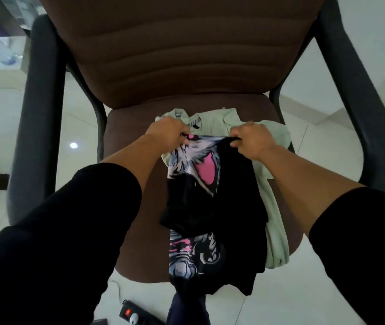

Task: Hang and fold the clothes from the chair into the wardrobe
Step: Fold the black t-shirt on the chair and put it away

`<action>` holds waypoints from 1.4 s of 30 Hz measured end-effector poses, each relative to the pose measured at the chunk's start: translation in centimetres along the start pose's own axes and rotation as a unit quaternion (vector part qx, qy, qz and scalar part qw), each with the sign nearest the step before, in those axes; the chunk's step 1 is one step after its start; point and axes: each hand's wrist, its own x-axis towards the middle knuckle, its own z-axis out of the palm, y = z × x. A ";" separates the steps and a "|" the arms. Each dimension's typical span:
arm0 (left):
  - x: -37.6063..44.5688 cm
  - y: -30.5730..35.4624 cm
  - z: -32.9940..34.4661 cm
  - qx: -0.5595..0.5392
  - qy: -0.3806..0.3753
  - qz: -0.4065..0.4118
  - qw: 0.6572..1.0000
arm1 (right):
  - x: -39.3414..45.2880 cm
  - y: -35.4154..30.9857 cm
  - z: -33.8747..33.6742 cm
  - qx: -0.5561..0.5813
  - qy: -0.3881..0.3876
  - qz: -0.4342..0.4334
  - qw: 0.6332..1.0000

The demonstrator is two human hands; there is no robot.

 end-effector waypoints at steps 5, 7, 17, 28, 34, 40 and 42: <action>-0.3 1.3 -4.1 -0.009 0.166 0.002 0.986 | 0.1 -0.6 -4.4 -0.028 0.145 0.035 0.988; -1.2 2.1 -5.7 -0.009 0.232 0.006 0.973 | -0.7 -1.1 -6.0 -0.034 0.215 0.031 0.975; -13.6 3.9 -0.5 0.071 0.153 0.045 0.985 | -13.0 -2.7 -2.9 -0.003 0.177 -0.079 0.981; -19.1 3.9 15.0 -0.108 0.093 -0.138 0.980 | -22.5 -2.0 10.2 0.231 0.024 0.080 0.969; -16.1 3.8 16.6 -0.233 0.058 -0.154 0.959 | -19.7 -2.7 11.5 0.314 -0.011 0.121 0.941; -13.8 3.4 17.3 -0.191 0.061 -0.161 0.966 | -17.3 -2.6 13.4 0.306 0.014 0.144 0.941; -13.6 3.1 17.2 -0.229 0.064 -0.133 0.962 | -16.8 -2.5 13.6 0.334 0.016 0.121 0.935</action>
